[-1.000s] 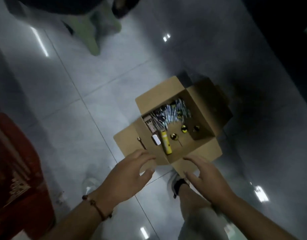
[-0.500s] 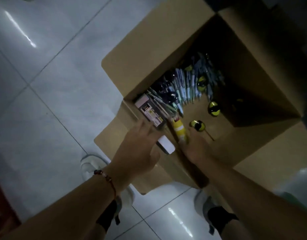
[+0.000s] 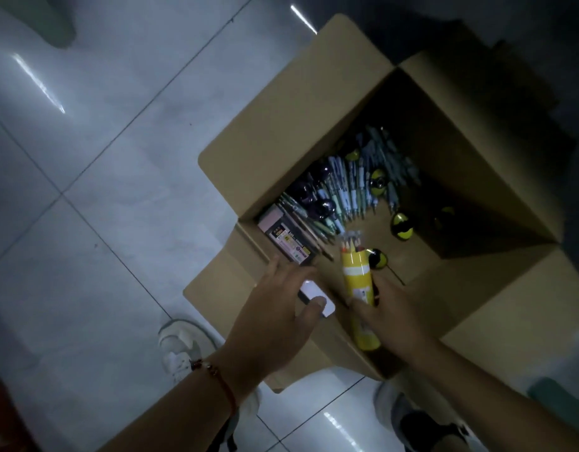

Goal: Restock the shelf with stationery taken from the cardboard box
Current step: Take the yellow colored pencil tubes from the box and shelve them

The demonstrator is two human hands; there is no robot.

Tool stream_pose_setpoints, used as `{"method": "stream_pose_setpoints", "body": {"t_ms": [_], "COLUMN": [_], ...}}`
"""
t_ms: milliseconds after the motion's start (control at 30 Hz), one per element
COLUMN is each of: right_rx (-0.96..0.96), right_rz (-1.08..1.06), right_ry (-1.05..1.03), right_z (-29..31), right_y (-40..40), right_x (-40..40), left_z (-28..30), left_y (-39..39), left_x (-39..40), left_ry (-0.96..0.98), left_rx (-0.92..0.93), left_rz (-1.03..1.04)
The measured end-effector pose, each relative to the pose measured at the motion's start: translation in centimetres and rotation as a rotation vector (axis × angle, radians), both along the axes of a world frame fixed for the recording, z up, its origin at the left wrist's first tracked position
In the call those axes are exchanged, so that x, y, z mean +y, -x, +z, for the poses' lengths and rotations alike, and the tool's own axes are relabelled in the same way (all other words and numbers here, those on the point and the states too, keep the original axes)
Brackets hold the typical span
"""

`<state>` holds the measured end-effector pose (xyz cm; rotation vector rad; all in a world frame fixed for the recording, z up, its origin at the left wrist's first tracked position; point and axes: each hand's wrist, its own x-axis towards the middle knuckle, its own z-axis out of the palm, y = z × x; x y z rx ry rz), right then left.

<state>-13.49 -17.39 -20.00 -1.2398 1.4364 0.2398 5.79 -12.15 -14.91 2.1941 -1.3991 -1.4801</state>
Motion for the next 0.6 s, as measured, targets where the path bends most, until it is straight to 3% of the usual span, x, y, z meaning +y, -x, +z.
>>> {"method": "stream_pose_setpoints", "body": {"t_ms": [133,233,400,600], "right_rx": [-0.163,-0.254,-0.314,-0.297], "right_rz": [-0.063,-0.073,-0.257,-0.286], "right_ry": [-0.116,-0.199,-0.333,-0.584], "right_z": [10.0,15.7,22.3,28.6], "right_y": [-0.8,-2.0,-4.0,-6.3], "right_x": [-1.1,-0.9,1.2,3.8], "left_z": [5.2,9.6,15.7,20.7], "left_y": [1.8,3.0,2.5,-0.2], "left_x": [-2.2,-2.8,-2.5,-1.1], "left_ry": [-0.271,-0.349,-0.380,-0.317], "left_rx": [0.395,0.617,0.668,0.664], "left_rz": [0.400,0.611,0.959,1.334]}}
